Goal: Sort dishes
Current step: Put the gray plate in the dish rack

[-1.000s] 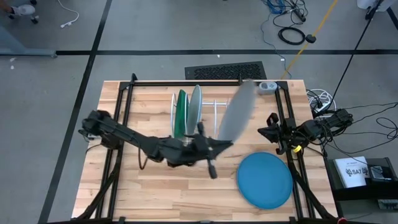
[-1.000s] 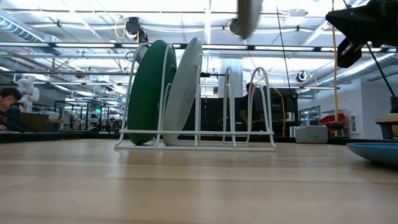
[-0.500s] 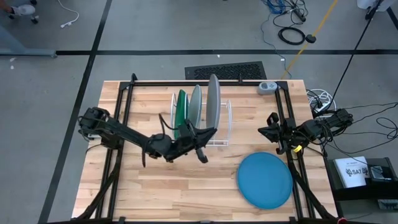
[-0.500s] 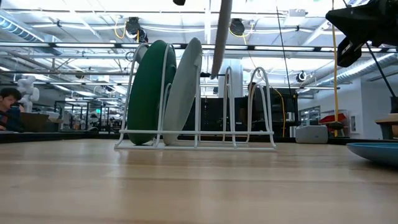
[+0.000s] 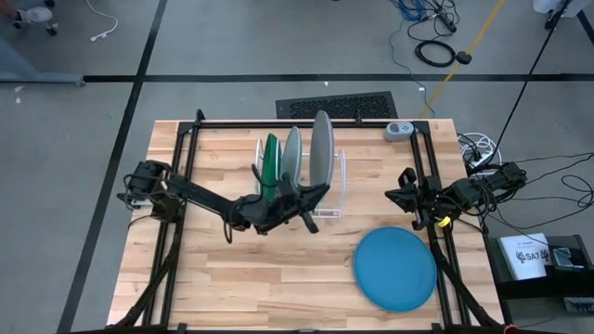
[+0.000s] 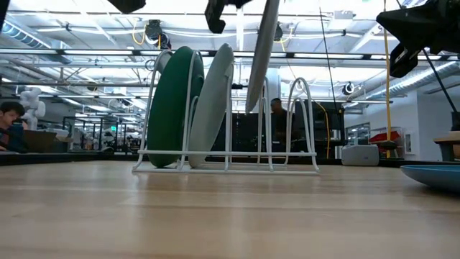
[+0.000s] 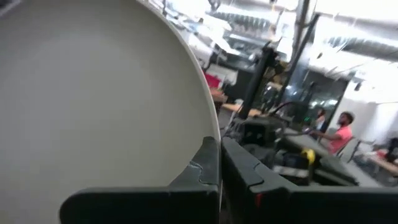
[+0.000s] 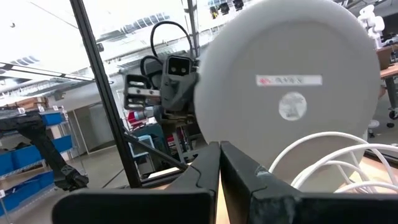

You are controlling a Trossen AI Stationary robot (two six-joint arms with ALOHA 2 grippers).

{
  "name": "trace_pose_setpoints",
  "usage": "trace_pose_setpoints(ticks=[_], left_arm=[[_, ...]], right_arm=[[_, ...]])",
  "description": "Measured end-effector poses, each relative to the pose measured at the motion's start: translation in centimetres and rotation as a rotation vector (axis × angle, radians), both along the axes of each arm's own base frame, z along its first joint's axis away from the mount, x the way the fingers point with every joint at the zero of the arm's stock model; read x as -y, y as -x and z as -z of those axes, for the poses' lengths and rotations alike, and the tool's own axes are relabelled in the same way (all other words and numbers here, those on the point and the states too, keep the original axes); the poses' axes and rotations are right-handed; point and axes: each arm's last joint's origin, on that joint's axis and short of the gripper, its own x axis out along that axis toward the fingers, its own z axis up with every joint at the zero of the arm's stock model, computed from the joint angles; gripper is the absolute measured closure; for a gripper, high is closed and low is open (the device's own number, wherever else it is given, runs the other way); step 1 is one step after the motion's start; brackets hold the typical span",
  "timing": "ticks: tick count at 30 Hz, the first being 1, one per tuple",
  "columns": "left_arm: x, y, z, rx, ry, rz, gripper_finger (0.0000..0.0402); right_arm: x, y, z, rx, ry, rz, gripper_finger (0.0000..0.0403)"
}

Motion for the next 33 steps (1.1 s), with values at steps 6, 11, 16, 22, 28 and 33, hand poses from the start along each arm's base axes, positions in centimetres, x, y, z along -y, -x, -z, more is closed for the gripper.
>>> trace_pose_setpoints(ticks=[6, 11, 16, 22, 28, 33], left_arm=[[-0.1, -0.2, 0.7, -0.056, 0.021, -0.014, 0.0401], [-0.4, -0.2, 1.5, -0.123, 0.059, -0.082, 0.0401], [-0.6, -0.1, 2.0, -0.119, 0.107, -0.09, 0.0401], [-1.3, 0.0, 3.0, -0.121, 0.191, -0.097, 0.0397], [-1.3, 0.0, 2.9, -0.109, 0.201, -0.096, 0.0357], [-1.2, 0.0, 2.9, -0.096, 0.219, -0.091, 0.0312]], right_arm=[[0.0, 0.0, 0.0, -0.001, 0.0, 0.0, 0.0394], [0.0, 0.0, 0.0, -0.001, -0.001, 0.0, 0.0394], [0.0, 0.0, 0.0, -0.001, 0.0, 0.0, 0.0394], [0.0, 0.0, 0.0, -0.001, 0.0, 0.0, 0.0394], [0.0, 0.0, 0.0, -0.001, 0.0, -0.001, 0.0394], [0.0, 0.0, 0.0, -0.002, 0.001, 0.0, 0.0394]])
